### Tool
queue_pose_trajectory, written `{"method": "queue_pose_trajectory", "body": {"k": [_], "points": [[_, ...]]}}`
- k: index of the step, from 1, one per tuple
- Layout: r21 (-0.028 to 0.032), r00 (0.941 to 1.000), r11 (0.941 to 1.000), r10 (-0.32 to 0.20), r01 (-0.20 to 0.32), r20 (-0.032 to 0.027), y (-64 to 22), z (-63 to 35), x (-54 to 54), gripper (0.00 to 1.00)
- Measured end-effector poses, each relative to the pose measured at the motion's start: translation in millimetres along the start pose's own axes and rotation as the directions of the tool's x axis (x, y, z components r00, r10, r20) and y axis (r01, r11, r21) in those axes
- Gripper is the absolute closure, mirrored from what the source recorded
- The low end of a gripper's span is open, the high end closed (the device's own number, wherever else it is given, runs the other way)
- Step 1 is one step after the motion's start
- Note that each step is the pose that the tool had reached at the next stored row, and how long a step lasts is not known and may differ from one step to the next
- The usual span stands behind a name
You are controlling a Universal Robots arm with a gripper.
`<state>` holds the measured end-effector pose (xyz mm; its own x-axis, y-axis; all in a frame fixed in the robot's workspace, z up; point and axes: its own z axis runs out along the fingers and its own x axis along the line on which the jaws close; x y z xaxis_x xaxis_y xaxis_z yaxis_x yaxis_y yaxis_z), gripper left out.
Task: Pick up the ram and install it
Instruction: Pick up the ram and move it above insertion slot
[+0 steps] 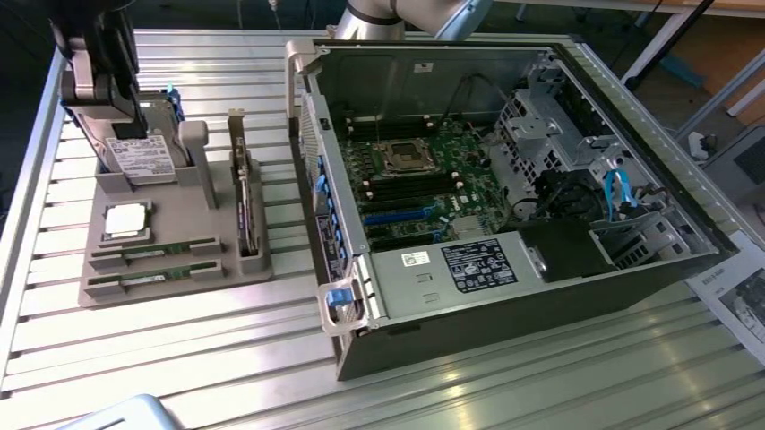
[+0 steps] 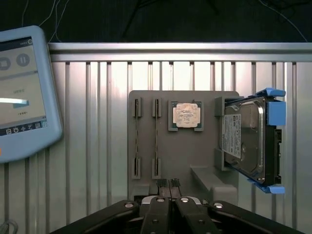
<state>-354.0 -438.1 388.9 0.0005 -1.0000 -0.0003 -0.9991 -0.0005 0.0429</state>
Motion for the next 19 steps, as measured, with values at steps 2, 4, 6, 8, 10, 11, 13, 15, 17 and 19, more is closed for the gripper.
{"method": "queue_pose_trajectory", "body": {"k": [2,4,6,8,10,11,13,15,17,19], "points": [[0.0002,1.0,1.0,0.0,0.0,0.0002,0.0,0.8,0.2,0.9],[0.0,1.0,1.0,0.0,0.0,0.0,-0.1,2.0,1.0,0.9],[0.0,1.0,1.0,0.0,0.0,0.0,0.0,3.7,2.4,0.9],[0.0001,1.0,1.0,0.0,0.0,0.0001,0.0,6.2,4.8,0.9],[0.0002,1.0,1.0,0.0,0.0,0.0001,0.0,8.6,7.0,0.9],[0.0001,1.0,1.0,0.0,0.0,0.0,0.1,9.6,7.7,0.9],[0.0001,1.0,1.0,0.0,0.0,0.0,0.2,12.2,9.6,0.9],[0.0003,1.0,1.0,0.0,0.0,0.0001,0.3,15.0,11.1,0.9],[0.0002,1.0,1.0,0.0,0.0,0.0,0.4,17.8,12.7,0.9],[0.0003,1.0,1.0,-0.001,0.001,0.0001,0.6,20.3,13.7,0.9]]}}
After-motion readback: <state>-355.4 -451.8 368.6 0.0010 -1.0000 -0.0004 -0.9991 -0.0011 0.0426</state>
